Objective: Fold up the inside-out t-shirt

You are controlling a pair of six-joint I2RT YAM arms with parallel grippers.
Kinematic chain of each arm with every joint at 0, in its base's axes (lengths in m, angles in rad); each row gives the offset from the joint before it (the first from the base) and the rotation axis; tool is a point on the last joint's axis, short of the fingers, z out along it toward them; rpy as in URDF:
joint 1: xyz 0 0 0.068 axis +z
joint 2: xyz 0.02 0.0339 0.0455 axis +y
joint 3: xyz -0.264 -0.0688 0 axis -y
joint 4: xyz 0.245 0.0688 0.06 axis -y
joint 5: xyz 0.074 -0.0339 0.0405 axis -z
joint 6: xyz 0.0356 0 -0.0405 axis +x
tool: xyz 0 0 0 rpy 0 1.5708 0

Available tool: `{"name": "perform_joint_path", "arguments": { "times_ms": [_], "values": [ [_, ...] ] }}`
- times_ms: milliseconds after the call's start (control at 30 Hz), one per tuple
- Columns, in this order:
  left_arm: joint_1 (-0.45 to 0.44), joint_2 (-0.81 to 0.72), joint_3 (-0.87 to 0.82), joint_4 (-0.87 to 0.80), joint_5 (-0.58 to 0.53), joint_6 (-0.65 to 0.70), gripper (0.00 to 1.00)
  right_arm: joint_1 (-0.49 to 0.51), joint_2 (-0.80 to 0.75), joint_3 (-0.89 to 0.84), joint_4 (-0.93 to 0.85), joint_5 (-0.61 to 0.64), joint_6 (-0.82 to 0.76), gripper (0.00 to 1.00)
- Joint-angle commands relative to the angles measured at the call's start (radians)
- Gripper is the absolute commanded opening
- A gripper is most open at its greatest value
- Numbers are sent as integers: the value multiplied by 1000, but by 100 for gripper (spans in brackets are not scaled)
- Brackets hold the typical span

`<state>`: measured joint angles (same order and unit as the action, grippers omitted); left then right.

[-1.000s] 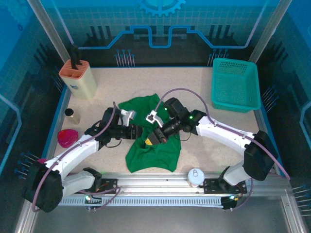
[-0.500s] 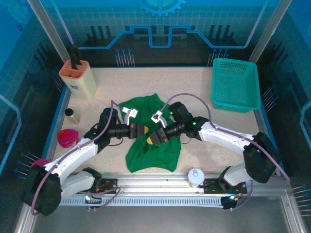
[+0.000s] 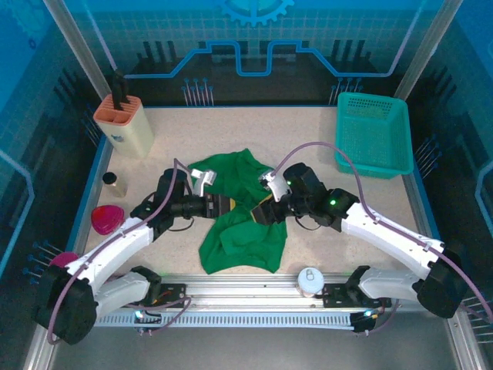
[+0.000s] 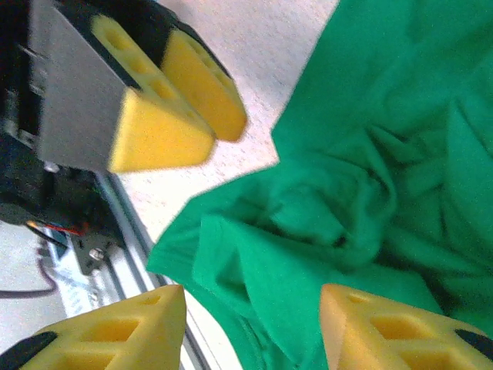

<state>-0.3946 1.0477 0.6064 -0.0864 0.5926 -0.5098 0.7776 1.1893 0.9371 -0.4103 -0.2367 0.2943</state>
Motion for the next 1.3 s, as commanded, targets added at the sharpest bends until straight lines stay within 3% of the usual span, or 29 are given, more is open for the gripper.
{"name": "perform_joint_path", "arguments": {
  "times_ms": [0,200,300,400,600,767,900,933,1033,1133,1267],
  "values": [
    [3,-2,1,-157,-44,-86,51,-11,-8,27,-99,51,-84,51],
    [-5,52,-39,-101,-11,-157,50,-35,37,49,-123,64,-147,51],
    [-68,98,-35,-21,6,-157,50,-36,70,58,-125,40,-153,52],
    [-127,179,6,-11,-41,-114,50,-38,88,52,-124,59,-160,54],
    [-146,267,46,-56,-201,-49,43,-44,51,30,-93,62,-145,54],
    [-160,270,36,-16,-227,-36,45,-52,0,-11,-67,62,-129,54],
    [-165,295,30,61,-169,-31,44,-63,-15,-30,-46,59,-131,54],
    [-165,302,33,71,-152,-33,39,-67,-13,-32,-39,55,-127,54],
    [-165,303,35,110,-109,-31,1,-76,-6,-29,-17,63,-121,54],
    [-162,270,35,122,-98,-33,0,-90,13,-27,-6,81,-109,54],
    [-145,161,21,89,-169,-54,0,-91,39,-47,1,28,-137,53]
  ]
}}
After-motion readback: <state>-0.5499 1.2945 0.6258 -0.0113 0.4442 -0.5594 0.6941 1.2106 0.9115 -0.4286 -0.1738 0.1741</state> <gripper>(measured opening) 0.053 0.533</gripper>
